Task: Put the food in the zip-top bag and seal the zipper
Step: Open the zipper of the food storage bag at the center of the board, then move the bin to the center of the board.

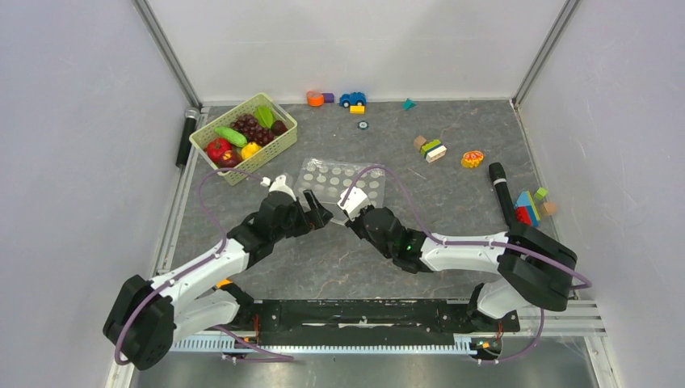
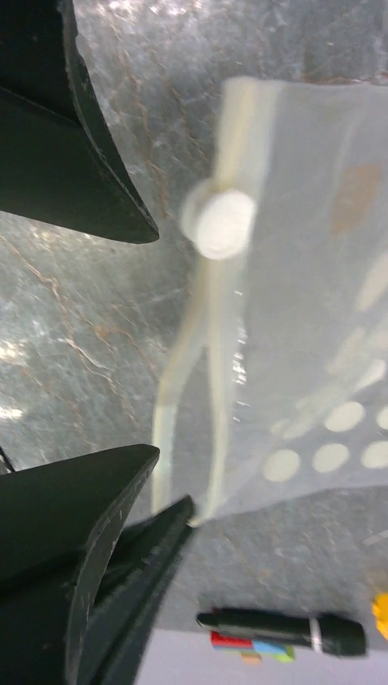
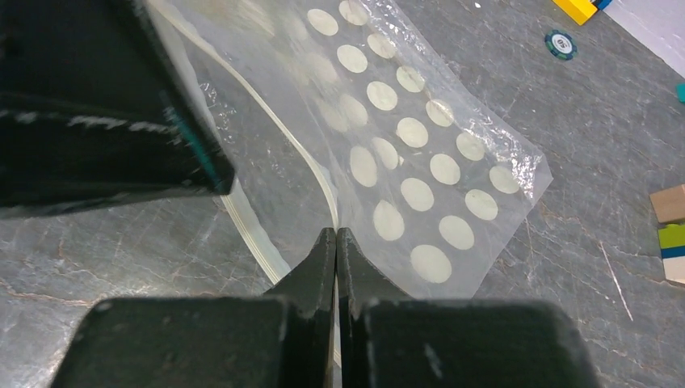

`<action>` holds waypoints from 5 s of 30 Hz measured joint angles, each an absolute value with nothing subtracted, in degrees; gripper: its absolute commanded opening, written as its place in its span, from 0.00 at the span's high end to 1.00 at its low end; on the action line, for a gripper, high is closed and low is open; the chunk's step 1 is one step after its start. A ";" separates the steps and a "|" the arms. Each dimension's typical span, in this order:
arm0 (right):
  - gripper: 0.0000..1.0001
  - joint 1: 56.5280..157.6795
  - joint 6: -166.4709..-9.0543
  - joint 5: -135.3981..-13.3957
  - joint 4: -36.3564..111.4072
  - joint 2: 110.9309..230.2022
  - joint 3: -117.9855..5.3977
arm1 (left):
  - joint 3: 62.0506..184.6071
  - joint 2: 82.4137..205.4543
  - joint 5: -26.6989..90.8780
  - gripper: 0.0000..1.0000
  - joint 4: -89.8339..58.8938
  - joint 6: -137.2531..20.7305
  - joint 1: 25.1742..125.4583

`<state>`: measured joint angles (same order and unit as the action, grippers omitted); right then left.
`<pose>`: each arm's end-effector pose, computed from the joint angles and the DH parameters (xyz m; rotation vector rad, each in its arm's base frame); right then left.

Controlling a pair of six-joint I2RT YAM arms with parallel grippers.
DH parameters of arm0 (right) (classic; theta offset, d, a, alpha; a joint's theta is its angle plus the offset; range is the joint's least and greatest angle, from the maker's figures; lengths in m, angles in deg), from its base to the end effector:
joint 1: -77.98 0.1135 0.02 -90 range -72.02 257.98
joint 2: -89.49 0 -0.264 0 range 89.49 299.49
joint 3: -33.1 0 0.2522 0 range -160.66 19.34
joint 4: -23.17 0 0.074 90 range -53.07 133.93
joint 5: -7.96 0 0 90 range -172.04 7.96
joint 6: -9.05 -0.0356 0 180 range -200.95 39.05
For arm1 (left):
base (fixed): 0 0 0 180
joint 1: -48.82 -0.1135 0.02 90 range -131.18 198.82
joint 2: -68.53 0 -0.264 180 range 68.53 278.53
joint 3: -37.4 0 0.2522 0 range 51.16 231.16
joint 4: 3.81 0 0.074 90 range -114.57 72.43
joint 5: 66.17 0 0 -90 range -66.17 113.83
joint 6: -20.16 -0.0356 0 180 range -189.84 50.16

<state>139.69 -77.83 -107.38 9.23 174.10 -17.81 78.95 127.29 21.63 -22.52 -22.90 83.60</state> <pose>0.1579 0.2613 0.2005 -0.7518 1.7348 0.2765 0.1755 -0.1202 0.2003 -0.2662 2.2859 -0.7350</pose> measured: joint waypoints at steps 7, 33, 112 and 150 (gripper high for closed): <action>1.00 139.43 -79.32 -104.80 9.18 172.73 -17.81 | 78.14 129.45 16.56 0.04 -11.88 -19.41 83.67; 1.00 136.37 -82.62 -94.66 7.83 168.82 -15.71 | 82.45 142.09 13.48 0.98 -4.34 -17.18 83.67; 1.00 123.28 -92.83 -109.17 41.29 143.00 -20.38 | 122.07 157.41 9.37 0.09 -33.47 -40.52 96.28; 1.00 123.28 -102.53 -124.58 45.09 163.15 -25.48 | 126.80 166.09 10.94 0.00 -37.17 -42.62 46.60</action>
<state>123.28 -102.53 -124.58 45.09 163.15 -25.48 126.80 166.09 10.94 -37.17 -42.62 46.60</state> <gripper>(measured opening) 0.009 0.994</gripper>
